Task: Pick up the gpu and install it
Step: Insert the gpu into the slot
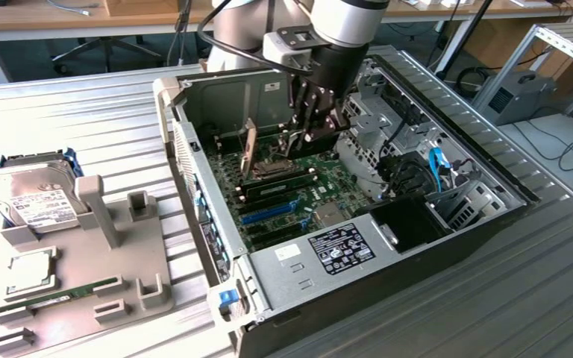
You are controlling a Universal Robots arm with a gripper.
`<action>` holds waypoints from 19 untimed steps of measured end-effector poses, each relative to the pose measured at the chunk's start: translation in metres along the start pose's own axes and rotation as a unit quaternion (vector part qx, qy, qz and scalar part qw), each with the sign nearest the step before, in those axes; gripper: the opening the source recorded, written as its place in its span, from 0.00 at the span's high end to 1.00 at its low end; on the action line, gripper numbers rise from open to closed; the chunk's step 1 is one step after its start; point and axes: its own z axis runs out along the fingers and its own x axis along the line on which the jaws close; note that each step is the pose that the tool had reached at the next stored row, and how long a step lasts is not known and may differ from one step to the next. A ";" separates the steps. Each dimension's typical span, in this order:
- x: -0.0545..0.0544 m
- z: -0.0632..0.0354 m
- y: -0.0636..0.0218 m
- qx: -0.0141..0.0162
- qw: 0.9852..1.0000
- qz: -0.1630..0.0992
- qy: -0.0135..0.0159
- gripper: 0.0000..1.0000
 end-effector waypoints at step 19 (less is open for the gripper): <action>0.000 0.0049 -0.0002 0.000 1.000 0.000 0.000 0.74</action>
